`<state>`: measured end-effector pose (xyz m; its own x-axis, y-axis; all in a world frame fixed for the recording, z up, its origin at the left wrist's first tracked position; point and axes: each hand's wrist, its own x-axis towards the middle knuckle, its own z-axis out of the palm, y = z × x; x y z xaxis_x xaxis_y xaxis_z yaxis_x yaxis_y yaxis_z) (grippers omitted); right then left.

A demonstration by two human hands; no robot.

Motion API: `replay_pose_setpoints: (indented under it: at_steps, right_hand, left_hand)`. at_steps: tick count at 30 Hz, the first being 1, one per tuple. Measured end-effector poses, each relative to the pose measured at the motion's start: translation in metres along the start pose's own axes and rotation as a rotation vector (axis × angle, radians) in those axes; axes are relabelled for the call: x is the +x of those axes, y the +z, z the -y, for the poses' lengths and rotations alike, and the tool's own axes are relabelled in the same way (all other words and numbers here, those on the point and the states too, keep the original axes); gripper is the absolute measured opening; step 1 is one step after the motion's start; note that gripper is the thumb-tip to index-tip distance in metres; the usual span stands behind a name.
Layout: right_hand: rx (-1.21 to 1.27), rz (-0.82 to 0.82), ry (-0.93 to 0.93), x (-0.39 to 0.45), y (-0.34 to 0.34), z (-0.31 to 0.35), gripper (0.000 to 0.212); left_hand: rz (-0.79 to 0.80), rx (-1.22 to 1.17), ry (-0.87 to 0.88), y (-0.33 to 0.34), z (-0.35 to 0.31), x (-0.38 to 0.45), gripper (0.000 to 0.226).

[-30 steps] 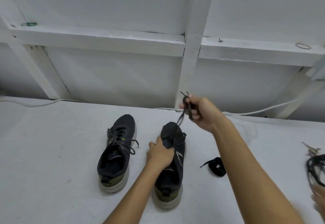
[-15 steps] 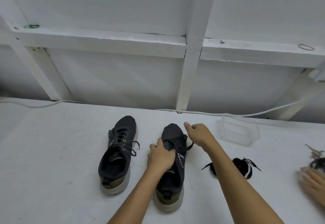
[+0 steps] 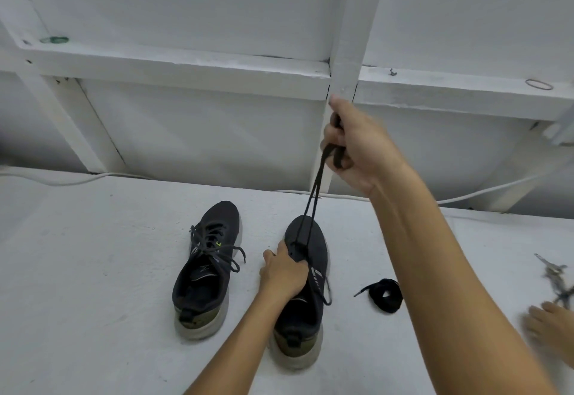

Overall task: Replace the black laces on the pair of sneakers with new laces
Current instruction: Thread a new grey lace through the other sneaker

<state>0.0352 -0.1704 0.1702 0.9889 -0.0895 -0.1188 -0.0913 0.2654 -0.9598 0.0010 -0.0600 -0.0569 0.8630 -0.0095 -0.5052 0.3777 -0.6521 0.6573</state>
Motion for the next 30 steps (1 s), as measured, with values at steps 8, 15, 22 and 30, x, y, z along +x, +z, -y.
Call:
replay_pose_setpoints:
  at_steps: [8, 15, 22, 30]
  right_hand:
    - [-1.252, -0.071, 0.111, 0.021, -0.053, -0.080, 0.056]
    - [-1.439, 0.364, 0.149, 0.009, -0.074, -0.136, 0.057]
    - [-1.705, 0.292, 0.071, 0.009, -0.070, -0.155, 0.022]
    - [-1.622, 0.394, 0.157, 0.005, -0.072, -0.155, 0.024]
  left_hand:
    - [-0.018, -0.024, 0.002, -0.002, 0.000, -0.004, 0.054]
    - [-0.029, -0.017, 0.015, -0.001, 0.000, -0.002, 0.053]
    - [-0.024, -0.034, -0.001, -0.001, 0.001, -0.001, 0.053]
    - [-0.024, -0.033, -0.005, 0.000, 0.002, 0.001, 0.056]
